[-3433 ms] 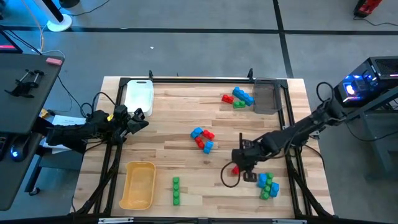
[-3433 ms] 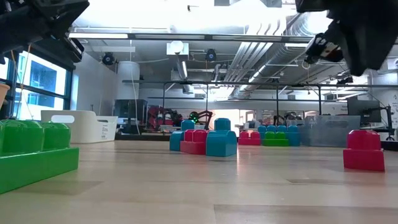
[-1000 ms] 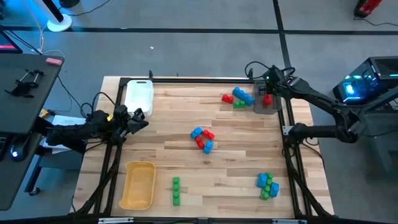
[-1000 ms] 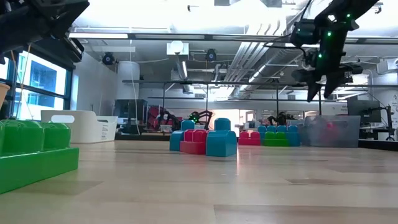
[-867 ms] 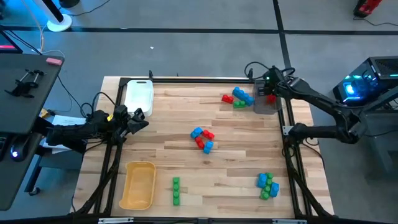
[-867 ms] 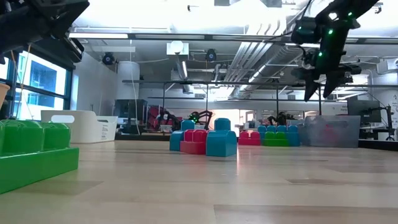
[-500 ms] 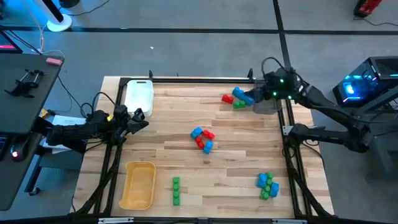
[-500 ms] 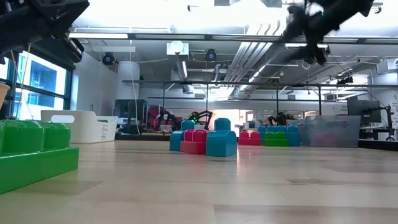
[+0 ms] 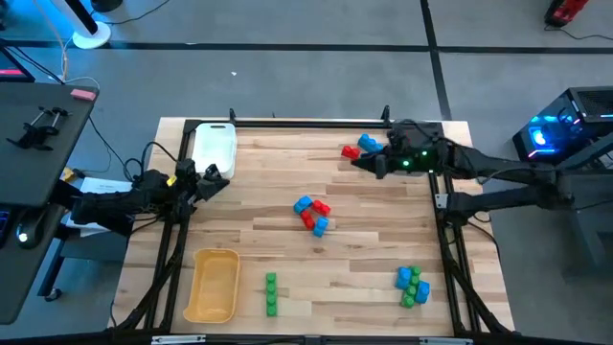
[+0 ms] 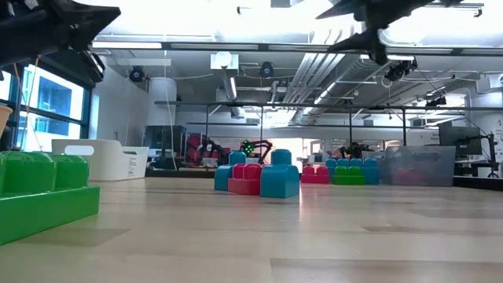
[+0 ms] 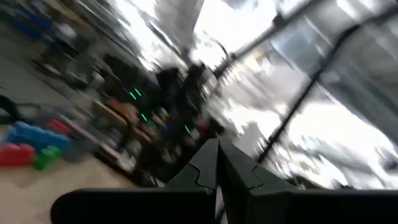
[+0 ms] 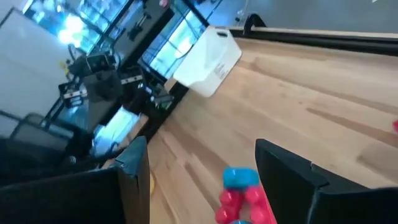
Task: Sort blocks
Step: Put the red game piece into the black bin
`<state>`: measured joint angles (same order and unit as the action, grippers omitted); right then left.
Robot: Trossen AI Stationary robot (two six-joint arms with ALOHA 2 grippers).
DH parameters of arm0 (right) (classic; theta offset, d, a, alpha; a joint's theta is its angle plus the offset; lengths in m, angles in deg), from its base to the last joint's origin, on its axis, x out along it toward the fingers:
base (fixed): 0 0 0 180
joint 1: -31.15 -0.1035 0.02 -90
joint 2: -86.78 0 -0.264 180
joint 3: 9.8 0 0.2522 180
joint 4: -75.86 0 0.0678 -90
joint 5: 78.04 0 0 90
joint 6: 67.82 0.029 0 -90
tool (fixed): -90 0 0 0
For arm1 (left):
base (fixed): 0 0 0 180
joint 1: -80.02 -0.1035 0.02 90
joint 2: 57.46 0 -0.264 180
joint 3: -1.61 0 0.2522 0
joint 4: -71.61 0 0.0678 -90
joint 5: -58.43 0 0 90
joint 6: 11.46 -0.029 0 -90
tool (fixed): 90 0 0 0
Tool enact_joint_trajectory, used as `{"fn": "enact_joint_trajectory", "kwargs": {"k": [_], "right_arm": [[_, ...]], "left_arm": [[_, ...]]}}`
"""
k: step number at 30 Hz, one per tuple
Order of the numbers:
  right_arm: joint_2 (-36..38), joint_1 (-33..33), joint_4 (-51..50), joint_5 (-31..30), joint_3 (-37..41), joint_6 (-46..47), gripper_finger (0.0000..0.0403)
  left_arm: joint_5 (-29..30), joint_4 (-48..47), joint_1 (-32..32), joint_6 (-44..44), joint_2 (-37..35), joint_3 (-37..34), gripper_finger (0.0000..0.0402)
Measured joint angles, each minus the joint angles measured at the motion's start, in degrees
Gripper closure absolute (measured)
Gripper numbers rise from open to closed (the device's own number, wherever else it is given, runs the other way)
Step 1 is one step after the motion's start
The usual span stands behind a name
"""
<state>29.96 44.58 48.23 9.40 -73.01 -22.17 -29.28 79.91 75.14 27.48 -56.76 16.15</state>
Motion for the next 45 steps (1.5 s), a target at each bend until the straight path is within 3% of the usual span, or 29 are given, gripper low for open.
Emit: {"fn": "enact_joint_trajectory", "kwargs": {"k": [3,6,9,12,16,19,22,31,42,45], "right_arm": [[-5.6,0.5,5.9,-1.7,0.0,0.8,0.0206],[-12.3,3.3,10.2,-0.9,-0.1,0.5,0.0206],[-18.8,8.0,7.4,2.8,-2.7,-3.1,0.0206],[-24.4,12.7,0.7,6.0,-7.4,-13.7,0.0206],[-30.5,17.0,-11.2,5.0,-16.3,-32.4,0.0206],[-35.1,19.0,-21.3,2.3,-21.9,-45.2,0.0206],[-40.1,20.4,-25.4,1.9,-24.9,-51.7,0.0206],[-51.3,23.0,-23.4,-1.9,-26.0,-57.3,0.0206],[-56.6,23.8,-23.7,-3.2,-26.0,-57.1,0.0209],[-57.5,23.3,-24.1,-3.1,-26.2,-57.1,0.0234]], "left_arm": [[4.4,2.8,-0.1,-0.9,1.8,0.6,0.0401],[3.7,2.3,-0.1,-0.5,7.6,3.5,0.0401],[0.8,1.1,-0.1,-3.1,17.5,10.2,0.0401],[-0.6,-5.8,-0.1,-11.2,28.6,20.1,0.0401],[1.8,-20.7,-0.9,-20.4,40.8,34.6,0.0400],[6.3,-28.8,-2.5,-21.1,47.2,42.9,0.0388],[7.4,-34.4,-5.1,-20.9,51.8,48.0,0.0357],[7.3,-34.4,-9.9,-17.1,58.3,50.4,0.0268],[7.2,-35.5,-10.5,-17.0,62.4,50.4,0.0258],[7.1,-37.2,-10.6,-17.6,62.4,50.4,0.0258]]}}
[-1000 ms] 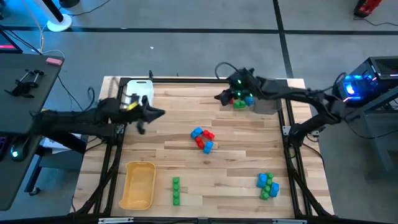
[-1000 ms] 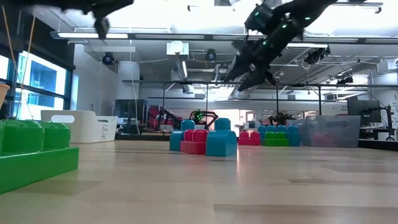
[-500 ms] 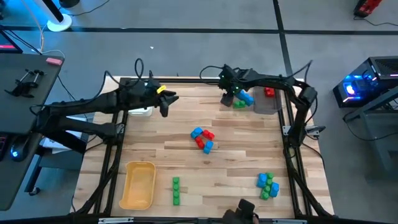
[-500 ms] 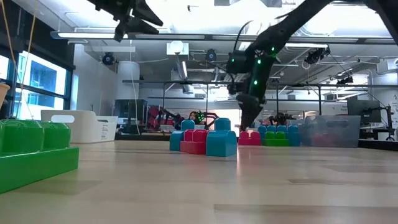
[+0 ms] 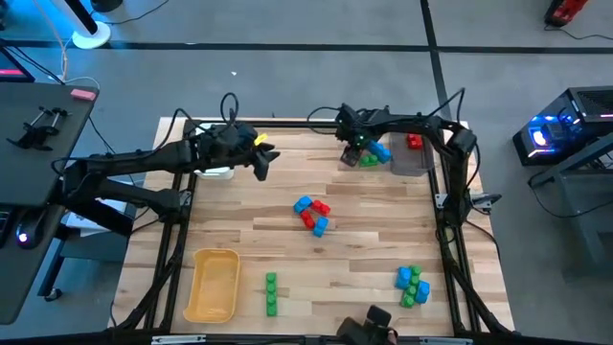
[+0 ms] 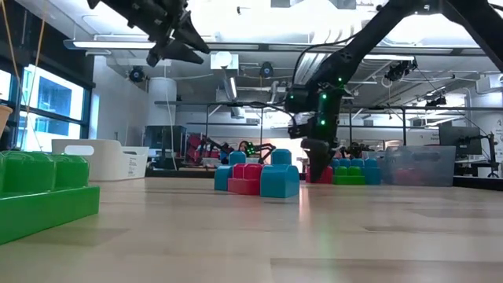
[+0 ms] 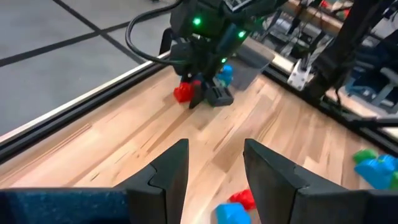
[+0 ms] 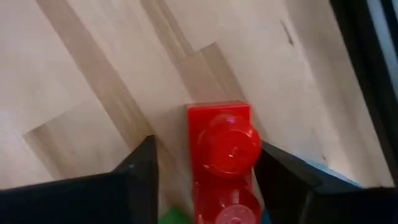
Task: Sort blocks
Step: Put the red game piece into the black bin
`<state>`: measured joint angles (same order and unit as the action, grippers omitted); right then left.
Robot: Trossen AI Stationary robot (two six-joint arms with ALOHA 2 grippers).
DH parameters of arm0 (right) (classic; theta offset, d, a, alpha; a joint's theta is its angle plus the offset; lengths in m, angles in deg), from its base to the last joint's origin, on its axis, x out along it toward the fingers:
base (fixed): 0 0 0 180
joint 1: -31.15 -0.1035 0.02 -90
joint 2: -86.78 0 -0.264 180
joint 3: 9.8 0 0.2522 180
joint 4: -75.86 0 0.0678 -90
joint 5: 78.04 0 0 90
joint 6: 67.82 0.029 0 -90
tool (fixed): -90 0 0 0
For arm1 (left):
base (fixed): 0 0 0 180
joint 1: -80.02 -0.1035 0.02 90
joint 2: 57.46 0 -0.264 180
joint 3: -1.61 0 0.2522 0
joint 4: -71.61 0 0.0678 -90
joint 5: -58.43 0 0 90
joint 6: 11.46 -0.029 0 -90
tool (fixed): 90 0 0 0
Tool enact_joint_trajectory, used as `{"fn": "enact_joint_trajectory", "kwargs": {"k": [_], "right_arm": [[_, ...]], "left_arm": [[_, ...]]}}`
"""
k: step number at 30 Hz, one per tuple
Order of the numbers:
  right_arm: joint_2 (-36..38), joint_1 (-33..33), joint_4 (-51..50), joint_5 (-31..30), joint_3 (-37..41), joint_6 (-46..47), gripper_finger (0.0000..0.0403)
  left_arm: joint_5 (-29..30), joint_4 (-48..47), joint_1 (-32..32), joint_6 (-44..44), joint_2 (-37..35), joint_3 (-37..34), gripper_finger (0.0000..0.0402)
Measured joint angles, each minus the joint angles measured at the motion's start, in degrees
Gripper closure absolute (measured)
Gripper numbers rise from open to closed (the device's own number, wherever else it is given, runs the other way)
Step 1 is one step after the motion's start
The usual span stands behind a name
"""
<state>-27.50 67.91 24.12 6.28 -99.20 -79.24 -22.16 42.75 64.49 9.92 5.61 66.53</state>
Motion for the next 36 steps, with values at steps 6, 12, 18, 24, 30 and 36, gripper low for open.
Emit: {"fn": "enact_joint_trajectory", "kwargs": {"k": [6,12,18,24,30,36], "right_arm": [[-0.1,-1.3,-2.8,-0.5,-2.1,1.1,0.0377],[3.0,-3.2,-13.5,2.2,-13.9,1.0,0.0382],[11.4,-2.5,-20.3,1.2,-21.2,2.8,0.0394],[24.9,3.9,-21.0,-1.5,-8.0,11.3,0.0399],[39.1,10.6,-17.8,-10.0,9.5,20.4,0.0398],[43.2,15.0,-16.1,-12.8,18.4,26.8,0.0390]], "left_arm": [[-0.1,1.1,-1.5,-3.5,-2.9,0.0,0.0259],[-0.1,13.9,-5.0,-10.1,-9.8,0.0,0.0259],[-1.6,22.2,-8.5,-10.9,-11.8,0.0,0.0259],[-10.1,21.4,-9.5,-6.4,-6.8,0.0,0.0259],[-14.2,23.0,-9.0,-6.0,-1.6,0.0,0.0259],[-14.2,26.5,-9.0,-3.9,-1.1,0.0,0.0259]]}}
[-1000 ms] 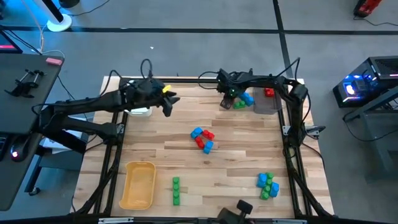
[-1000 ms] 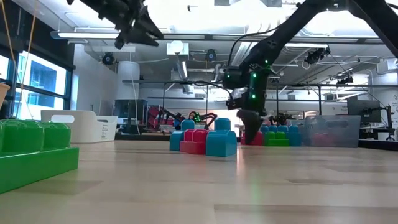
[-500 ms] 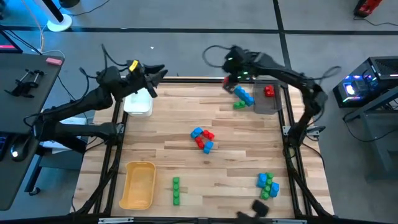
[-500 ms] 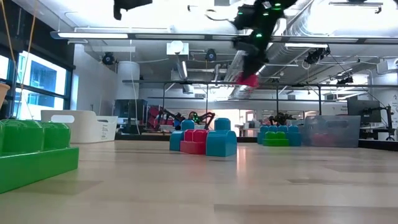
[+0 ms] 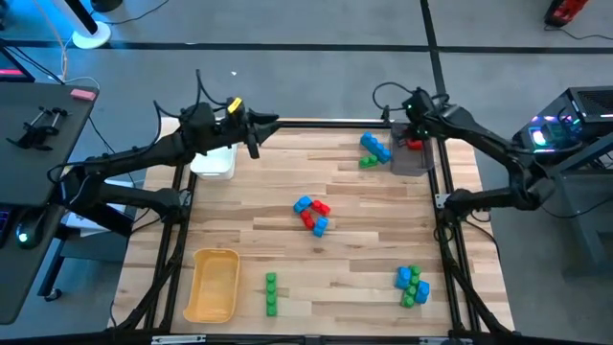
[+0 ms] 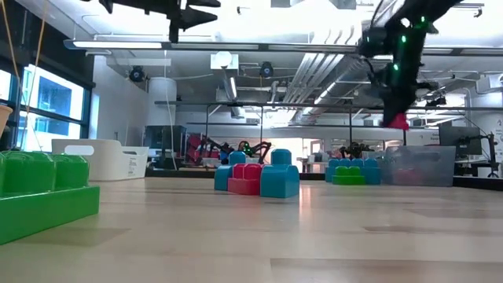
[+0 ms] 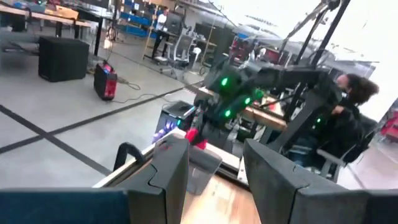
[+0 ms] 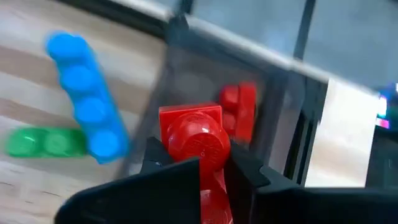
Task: Sort blocks
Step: Put the red game piece into the black bin, then put the top game piece into the black bin
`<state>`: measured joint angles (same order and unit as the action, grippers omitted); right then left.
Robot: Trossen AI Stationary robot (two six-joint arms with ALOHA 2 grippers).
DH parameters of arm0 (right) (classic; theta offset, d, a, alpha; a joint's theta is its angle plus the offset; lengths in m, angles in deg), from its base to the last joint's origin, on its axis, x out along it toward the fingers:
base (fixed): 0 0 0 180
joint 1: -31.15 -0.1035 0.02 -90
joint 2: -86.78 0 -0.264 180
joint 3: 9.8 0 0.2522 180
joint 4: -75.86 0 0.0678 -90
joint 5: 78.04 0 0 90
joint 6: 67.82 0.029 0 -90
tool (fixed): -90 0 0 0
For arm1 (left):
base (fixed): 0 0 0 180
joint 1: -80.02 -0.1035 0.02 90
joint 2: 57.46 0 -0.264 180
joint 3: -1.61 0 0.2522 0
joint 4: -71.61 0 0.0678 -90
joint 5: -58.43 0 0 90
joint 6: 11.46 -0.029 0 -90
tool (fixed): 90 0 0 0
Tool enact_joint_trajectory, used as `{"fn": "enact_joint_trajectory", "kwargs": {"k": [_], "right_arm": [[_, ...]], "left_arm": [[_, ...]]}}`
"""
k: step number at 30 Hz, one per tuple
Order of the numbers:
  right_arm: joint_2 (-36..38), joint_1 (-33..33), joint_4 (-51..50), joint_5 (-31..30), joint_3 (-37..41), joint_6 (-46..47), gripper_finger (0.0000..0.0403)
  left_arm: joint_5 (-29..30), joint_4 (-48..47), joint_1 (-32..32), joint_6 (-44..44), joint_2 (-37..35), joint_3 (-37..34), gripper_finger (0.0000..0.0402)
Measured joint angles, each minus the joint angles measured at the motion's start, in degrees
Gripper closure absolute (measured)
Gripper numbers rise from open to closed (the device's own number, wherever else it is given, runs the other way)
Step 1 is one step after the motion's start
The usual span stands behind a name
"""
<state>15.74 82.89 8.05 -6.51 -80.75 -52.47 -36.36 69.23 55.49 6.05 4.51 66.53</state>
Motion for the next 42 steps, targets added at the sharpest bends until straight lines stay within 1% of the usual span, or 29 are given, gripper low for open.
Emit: {"fn": "enact_joint_trajectory", "kwargs": {"k": [3,5,10,14,16,17,20,23,25,27,28,32,34,36,42], "right_arm": [[0.1,0.2,2.4,-1.2,2.0,-0.4,0.0371],[-0.3,0.0,3.4,-0.5,2.7,0.9,0.0348],[-0.4,0.5,4.3,0.1,3.1,1.2,0.0266],[-0.5,0.4,4.0,2.0,2.5,0.5,0.0203],[-0.5,0.5,4.1,5.1,1.6,0.0,0.0182],[-0.5,0.4,4.3,7.8,0.9,-0.1,0.0175],[-0.5,-0.8,5.8,19.1,-1.2,0.4,0.0168],[-0.4,-4.8,9.8,28.2,-2.2,3.0,0.0168],[-0.5,-9.9,12.0,30.9,-2.3,4.3,0.0167],[-1.5,-16.4,13.3,30.7,-2.3,5.1,0.0167],[-2.3,-19.9,13.7,29.5,-2.3,5.2,0.0167],[-7.1,-33.0,18.4,21.3,-2.3,5.2,0.0167],[-10.2,-37.7,21.8,17.3,-2.3,5.2,0.0167],[-13.5,-40.8,25.2,15.1,-2.3,5.5,0.0167],[-23.1,-45.3,32.2,14.5,-2.3,11.7,0.0167]], "left_arm": [[0.0,0.2,0.2,0.3,-0.1,0.0,0.0259],[0.0,0.2,0.3,0.4,-0.1,0.0,0.0259],[0.1,0.1,1.1,0.7,-0.1,0.0,0.0259],[0.0,0.1,1.9,-1.1,-0.1,0.0,0.0259],[0.0,0.0,2.3,-1.7,-0.1,0.0,0.0259],[0.0,-0.1,2.4,-2.1,-0.1,0.0,0.0259],[0.0,-1.4,2.6,-3.7,-0.6,0.0,0.0259],[0.0,-4.3,2.6,-4.6,-1.4,0.0,0.0259],[0.0,-7.8,2.6,-4.6,-1.7,0.0,0.0259],[0.1,-11.0,2.6,-4.6,-1.7,0.0,0.0259],[0.1,-12.2,2.6,-4.3,-1.7,0.0,0.0259],[0.1,-15.1,2.8,-2.7,-1.4,0.0,0.0259],[0.1,-15.1,2.9,-2.7,-1.4,0.0,0.0259],[0.1,-14.6,2.9,-2.6,-1.5,0.0,0.0259],[0.1,-14.9,2.9,-2.6,-1.5,0.0,0.0259]]}}
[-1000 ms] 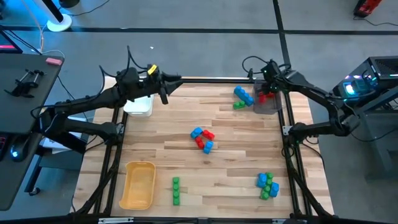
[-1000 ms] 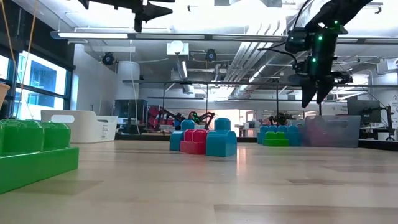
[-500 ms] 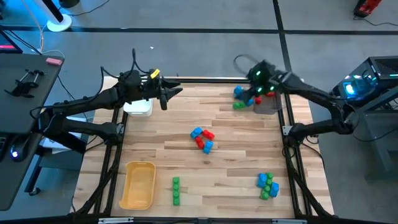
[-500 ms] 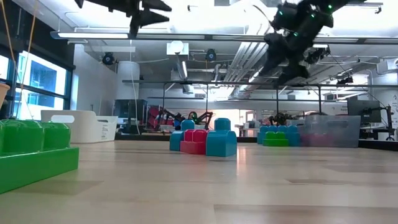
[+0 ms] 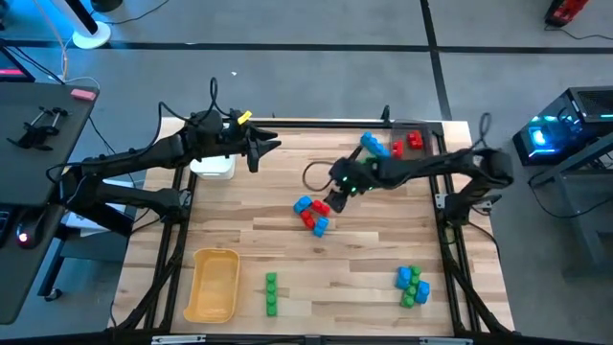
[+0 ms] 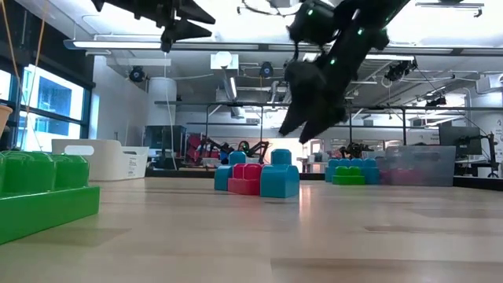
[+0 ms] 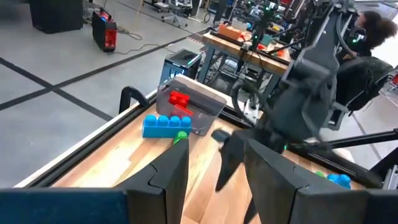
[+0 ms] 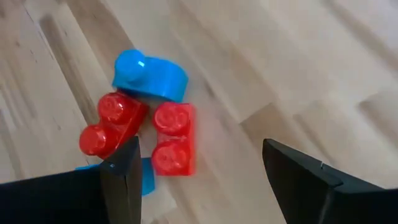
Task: Sort blocks
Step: Put the top game piece into the black bin
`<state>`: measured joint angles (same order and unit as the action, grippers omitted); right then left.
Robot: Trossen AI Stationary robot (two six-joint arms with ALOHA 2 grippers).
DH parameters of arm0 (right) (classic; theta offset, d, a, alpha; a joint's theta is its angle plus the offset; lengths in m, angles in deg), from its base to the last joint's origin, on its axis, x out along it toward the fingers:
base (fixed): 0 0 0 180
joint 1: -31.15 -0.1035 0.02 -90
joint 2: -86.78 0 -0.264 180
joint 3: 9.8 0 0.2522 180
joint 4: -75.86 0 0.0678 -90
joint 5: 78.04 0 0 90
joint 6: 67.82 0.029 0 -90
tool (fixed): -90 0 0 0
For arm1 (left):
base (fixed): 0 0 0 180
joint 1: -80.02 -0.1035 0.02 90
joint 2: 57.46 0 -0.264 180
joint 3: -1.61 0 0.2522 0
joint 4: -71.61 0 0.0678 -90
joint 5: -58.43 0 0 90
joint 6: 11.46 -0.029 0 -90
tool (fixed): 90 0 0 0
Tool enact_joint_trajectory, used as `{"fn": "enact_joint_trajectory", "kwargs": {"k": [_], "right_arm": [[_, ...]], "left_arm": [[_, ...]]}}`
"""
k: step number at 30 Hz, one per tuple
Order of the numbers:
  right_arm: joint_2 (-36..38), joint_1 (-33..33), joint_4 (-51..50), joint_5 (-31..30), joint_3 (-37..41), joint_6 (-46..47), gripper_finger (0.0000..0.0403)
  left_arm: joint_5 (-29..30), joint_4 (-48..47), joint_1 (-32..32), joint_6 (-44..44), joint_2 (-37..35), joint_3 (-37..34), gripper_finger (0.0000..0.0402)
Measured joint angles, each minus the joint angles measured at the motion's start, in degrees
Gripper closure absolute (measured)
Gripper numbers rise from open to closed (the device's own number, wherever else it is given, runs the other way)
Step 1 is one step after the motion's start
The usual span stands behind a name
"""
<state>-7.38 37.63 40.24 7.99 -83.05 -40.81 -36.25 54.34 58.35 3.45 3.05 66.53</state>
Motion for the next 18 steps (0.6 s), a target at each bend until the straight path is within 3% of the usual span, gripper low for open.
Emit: {"fn": "enact_joint_trajectory", "kwargs": {"k": [9,13,18], "right_arm": [[-10.1,-4.2,1.7,-2.4,-5.0,-1.5,0.0167],[-13.9,-4.2,0.7,-5.8,-6.4,0.3,0.0167],[-16.8,-3.8,0.8,-5.5,-6.5,1.2,0.0168]], "left_arm": [[0.0,-0.3,0.0,0.0,0.0,0.0,0.0259],[0.0,-0.3,0.0,0.0,0.0,0.0,0.0259],[0.0,-0.4,0.0,0.1,0.0,0.0,0.0259]]}}
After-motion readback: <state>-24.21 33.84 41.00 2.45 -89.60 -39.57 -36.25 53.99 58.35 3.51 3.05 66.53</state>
